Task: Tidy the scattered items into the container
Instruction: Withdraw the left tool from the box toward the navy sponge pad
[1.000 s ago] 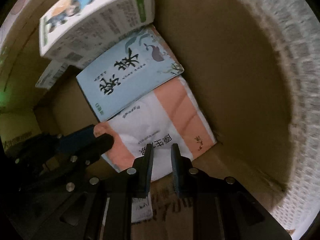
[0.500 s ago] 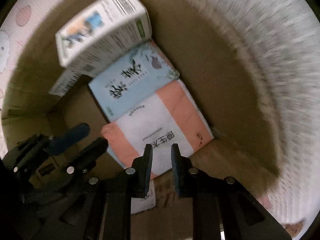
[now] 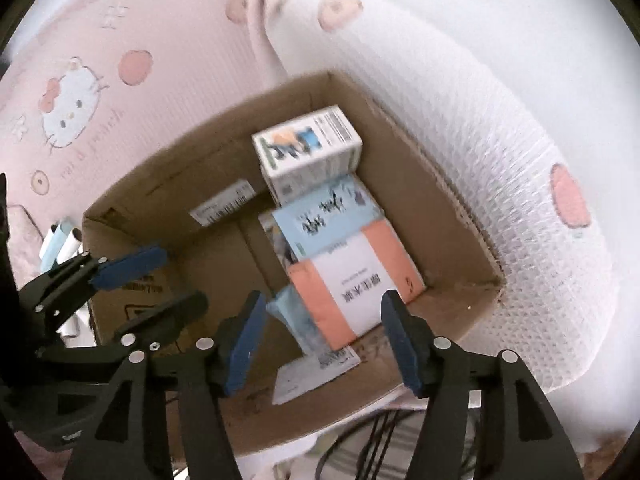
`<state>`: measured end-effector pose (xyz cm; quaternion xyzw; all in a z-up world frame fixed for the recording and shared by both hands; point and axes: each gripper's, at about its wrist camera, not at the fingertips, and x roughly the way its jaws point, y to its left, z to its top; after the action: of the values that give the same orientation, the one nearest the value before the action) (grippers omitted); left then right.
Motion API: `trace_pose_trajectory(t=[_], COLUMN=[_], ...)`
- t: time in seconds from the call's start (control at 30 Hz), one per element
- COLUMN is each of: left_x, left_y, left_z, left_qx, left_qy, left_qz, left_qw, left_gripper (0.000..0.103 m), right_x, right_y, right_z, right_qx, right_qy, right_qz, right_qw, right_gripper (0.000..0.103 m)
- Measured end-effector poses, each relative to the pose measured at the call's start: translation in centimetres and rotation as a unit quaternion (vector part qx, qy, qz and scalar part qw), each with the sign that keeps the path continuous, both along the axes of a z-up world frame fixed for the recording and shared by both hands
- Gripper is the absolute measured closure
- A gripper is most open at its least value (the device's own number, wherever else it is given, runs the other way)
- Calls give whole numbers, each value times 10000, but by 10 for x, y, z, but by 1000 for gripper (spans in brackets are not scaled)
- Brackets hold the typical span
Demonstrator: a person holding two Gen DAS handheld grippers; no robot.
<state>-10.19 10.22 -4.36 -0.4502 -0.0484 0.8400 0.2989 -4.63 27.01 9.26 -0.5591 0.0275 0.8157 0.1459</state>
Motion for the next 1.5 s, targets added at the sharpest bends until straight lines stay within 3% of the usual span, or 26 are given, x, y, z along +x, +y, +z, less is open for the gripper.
trace_pose_trajectory(t=[0.03, 0.07, 0.13, 0.2, 0.3, 0.4, 0.53, 0.67, 0.8, 1.0, 1.27, 1.5], left_x=[24, 30, 43, 52, 56, 52, 54, 67, 88, 125, 137, 131], left_y=[-7, -4, -12, -20, -26, -25, -42, -71, -104, -161, -245, -295], left_z=[6, -8, 2, 7, 5, 1, 4, 7, 5, -12, -47, -75], left_qx=[-42, -110, -241, -299, -234, -351, -522, -579, -601, -1204, -1043, -1177], left_qy=[236, 396, 755, 953, 888, 854, 1067, 1051, 1024, 1146, 124, -250], left_qz=[40, 51, 82, 200, 269, 377, 575, 724, 920, 1520, 2419, 3104], left_qw=[9997, 9991, 9968, 9948, 9954, 9950, 9913, 9901, 9887, 9743, 9646, 9430], left_gripper=[45, 44, 44, 44, 44, 44, 44, 44, 44, 44, 44, 44], right_x=[8, 14, 24, 27, 30, 39, 46, 66, 68, 59, 29, 2], right_y=[-10, -21, -35, -43, -39, -33, -45, -70, -107, -162, -220, -264], right_z=[-6, -6, 3, -13, -42, -38, -37, -33, -32, -40, -59, -100], right_qx=[136, 396, 578, 520, 382, 437, 437, 627, 887, 858, 541, 295], right_qy=[118, 285, 563, 871, 1276, 1634, 2176, 2604, 2726, 2669, 2581, 2126], right_qz=[88, 195, 270, 382, 289, 296, 487, 1066, 1595, 2340, 3095, 3689], right_qw=[9998, 9986, 9964, 9941, 9907, 9851, 9739, 9576, 9447, 9309, 9136, 9044], right_gripper=[45, 45, 44, 34, 25, 13, 11, 9, 3, 3, 2, 2])
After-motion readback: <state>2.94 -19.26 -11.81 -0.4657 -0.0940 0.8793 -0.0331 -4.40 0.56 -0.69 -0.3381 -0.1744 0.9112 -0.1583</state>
